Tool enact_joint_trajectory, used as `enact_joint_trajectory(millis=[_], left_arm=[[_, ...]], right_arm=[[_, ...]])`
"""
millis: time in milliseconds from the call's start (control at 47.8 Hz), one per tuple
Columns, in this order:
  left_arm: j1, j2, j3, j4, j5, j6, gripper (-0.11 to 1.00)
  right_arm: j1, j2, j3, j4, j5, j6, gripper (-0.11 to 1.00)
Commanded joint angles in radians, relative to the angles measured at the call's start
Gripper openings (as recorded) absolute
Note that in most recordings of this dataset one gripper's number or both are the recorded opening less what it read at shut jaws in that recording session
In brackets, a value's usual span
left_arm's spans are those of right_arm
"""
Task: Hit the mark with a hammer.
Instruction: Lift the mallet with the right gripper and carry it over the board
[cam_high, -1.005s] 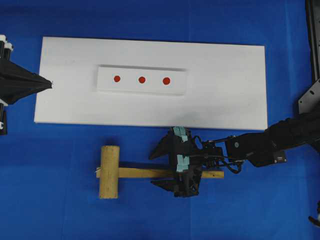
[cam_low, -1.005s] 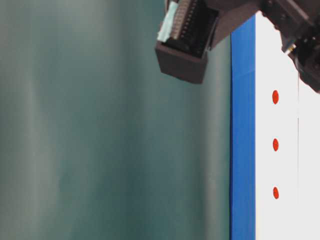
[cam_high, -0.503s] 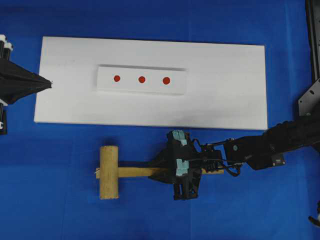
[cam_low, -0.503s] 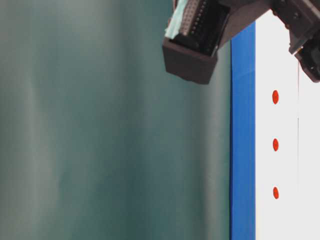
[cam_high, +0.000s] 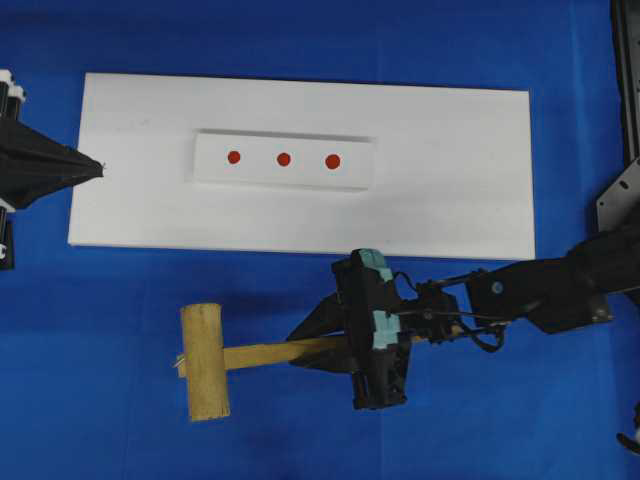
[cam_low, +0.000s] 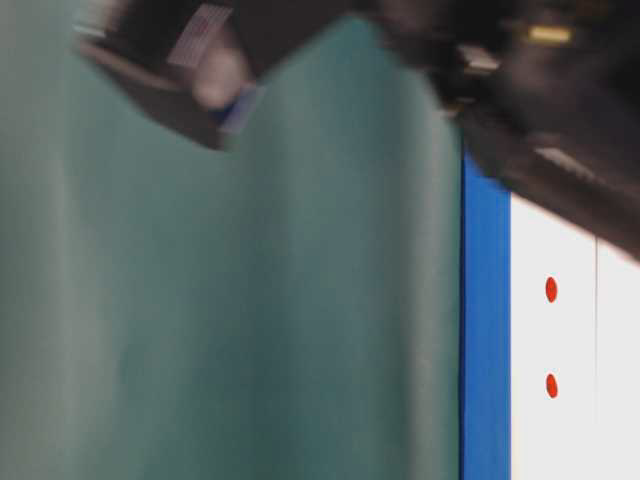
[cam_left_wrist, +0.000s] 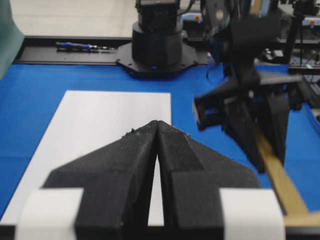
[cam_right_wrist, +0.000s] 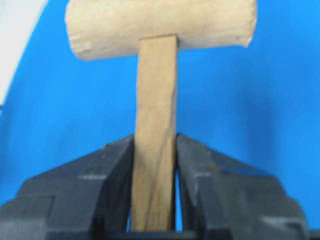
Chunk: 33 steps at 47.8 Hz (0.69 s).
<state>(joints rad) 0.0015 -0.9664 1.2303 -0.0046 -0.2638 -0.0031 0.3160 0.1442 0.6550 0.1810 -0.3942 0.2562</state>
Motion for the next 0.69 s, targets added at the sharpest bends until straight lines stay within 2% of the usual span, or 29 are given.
enact_joint_trajectory(millis=[0, 188, 377, 524, 670], left_arm=[[-0.003, 0.003, -0.011, -0.002, -0.005, -0.002, 0.00], [-0.005, 0.002, -0.011, -0.002, -0.002, -0.002, 0.00], [-0.003, 0.003, -0.011, -0.002, 0.008, -0.002, 0.00], [-0.003, 0.002, -0.011, -0.003, 0.009, -0.002, 0.00], [-0.005, 0.003, -0.011, -0.002, 0.021, -0.002, 0.00]], right_arm=[[-0.009, -0.081, -0.009, 0.000, 0.035, -0.009, 0.10], [-0.020, -0.172, -0.009, 0.000, 0.104, -0.043, 0.10], [-0.052, -0.183, -0.009, -0.002, 0.114, -0.055, 0.10], [-0.109, -0.184, -0.006, -0.003, 0.114, -0.077, 0.10], [-0.187, -0.198, 0.005, -0.005, 0.114, -0.143, 0.10]])
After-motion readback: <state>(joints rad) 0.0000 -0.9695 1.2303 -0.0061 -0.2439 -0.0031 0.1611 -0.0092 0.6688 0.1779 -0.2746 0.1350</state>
